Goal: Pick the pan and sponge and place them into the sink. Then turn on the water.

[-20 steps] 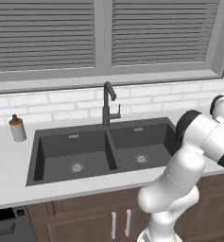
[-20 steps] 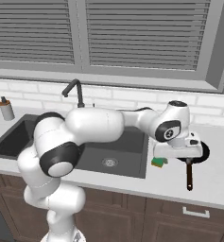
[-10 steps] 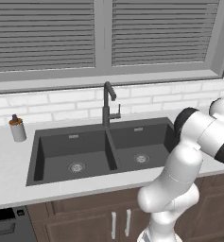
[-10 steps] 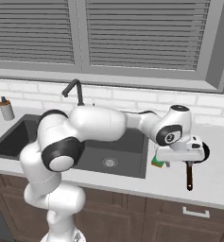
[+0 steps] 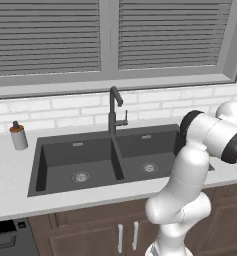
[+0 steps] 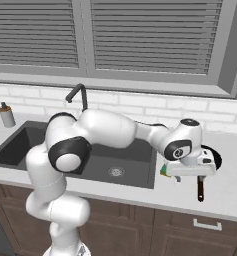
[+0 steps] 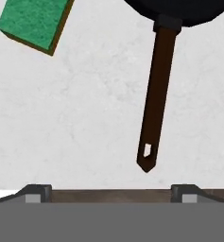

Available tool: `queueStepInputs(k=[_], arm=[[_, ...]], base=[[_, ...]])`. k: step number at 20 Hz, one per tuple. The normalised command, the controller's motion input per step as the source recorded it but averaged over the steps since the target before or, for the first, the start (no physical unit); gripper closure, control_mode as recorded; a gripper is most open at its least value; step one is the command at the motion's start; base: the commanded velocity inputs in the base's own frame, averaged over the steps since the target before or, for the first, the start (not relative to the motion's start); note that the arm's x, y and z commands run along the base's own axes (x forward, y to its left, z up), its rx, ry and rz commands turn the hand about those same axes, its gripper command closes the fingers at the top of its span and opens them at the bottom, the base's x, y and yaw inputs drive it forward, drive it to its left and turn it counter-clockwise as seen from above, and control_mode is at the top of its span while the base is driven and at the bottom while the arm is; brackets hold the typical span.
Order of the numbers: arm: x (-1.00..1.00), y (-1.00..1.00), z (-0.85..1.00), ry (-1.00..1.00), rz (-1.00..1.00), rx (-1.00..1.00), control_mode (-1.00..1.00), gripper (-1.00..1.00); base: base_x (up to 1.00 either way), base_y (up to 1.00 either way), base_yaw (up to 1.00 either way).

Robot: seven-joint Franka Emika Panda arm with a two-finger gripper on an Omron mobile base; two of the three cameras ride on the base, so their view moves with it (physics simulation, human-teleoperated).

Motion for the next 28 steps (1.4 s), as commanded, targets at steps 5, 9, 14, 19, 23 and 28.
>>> queueStepInputs(k=[5,9,14,19,23,28], arm=[[0.05,-0.20,-0.21,0.00,0.00,0.01,-1.00,-1.00],[0.09,-0.17,-0.25,0.00,0.00,0.01,-1.00,-1.00],[0.15,-0.16,-0.18,0.00,0.00,0.03,-1.00,-1.00],[0.19,-0.22,-0.11,0.00,0.00,0.05,-1.00,-1.00],[0.20,-0.19,-0.10,0.00,0.00,0.03,-1.00,-1.00],[0.17,-0.04,-0.21,0.00,0.00,0.00,-1.00,-1.00]], base=[[0.00,0.00,0.00],[0.00,0.00,0.00],[0.00,0.00,0.00],[0.00,0.00,0.00],[0.00,0.00,0.00],[0.00,0.00,0.00]])
